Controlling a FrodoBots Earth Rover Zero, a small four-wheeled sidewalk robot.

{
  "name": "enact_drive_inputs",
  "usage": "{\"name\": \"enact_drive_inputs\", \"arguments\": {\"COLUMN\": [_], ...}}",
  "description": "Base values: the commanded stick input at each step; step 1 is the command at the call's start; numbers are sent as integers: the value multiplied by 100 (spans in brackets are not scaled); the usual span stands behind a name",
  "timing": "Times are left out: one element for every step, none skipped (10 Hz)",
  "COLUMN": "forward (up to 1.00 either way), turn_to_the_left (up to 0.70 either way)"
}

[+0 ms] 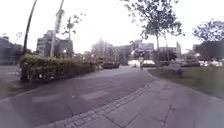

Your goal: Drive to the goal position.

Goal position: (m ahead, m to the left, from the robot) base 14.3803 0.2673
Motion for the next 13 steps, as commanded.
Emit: {"name": "enact_drive_inputs", "arguments": {"forward": [70, 70, 70, 70, 70, 70, 70, 70, 70, 70, 70, 70, 70], "turn_to_the_left": [0, 0, 0, 0, 0, 0, -14, -35, -35, -35, -35, -3, 0]}}
